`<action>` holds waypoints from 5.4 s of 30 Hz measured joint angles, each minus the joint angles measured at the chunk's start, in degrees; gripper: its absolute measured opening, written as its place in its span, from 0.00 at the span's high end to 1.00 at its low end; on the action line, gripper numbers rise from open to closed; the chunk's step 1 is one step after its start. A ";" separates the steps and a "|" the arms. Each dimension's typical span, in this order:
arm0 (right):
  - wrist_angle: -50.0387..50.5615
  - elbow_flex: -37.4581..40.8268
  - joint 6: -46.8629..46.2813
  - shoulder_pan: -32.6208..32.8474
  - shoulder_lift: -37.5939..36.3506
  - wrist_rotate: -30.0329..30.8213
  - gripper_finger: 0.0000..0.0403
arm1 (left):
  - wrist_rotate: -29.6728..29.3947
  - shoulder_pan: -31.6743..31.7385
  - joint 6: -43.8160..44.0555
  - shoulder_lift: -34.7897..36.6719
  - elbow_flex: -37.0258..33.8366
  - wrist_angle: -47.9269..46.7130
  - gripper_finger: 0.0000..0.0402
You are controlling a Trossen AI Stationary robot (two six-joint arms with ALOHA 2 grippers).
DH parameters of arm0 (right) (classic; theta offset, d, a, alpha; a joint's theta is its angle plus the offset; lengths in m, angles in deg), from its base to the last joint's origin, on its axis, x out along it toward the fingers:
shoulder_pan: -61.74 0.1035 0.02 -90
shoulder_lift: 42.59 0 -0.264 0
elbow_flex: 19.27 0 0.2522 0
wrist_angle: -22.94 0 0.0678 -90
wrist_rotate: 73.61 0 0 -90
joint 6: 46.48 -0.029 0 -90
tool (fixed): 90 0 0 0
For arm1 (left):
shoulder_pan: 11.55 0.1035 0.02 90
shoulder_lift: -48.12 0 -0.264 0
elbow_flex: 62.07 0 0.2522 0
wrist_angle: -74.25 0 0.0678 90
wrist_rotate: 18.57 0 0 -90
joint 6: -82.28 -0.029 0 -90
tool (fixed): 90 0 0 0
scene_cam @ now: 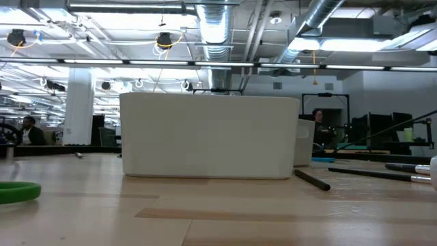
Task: Pick & Place Paint Supplies
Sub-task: Put the purple paint bottle into the yellow bin
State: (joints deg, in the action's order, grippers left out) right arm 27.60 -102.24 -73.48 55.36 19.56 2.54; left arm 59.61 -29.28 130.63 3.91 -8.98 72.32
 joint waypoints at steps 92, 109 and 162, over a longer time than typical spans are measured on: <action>17.38 -39.06 0.46 -1.16 45.13 -36.69 0.73 | 27.78 3.26 8.92 -9.11 0.00 15.14 0.57; 43.05 -38.99 12.34 -5.54 40.06 -26.47 0.73 | 33.07 -1.06 12.52 -9.06 0.07 8.34 0.59; 68.43 -65.24 15.75 -2.85 63.62 4.42 0.73 | 16.74 -4.95 13.46 -9.09 -0.02 -53.56 0.68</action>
State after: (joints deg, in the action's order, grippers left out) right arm 96.03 -167.49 -57.73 52.51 83.17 6.96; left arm 76.35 -34.23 144.09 -5.19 -9.00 18.76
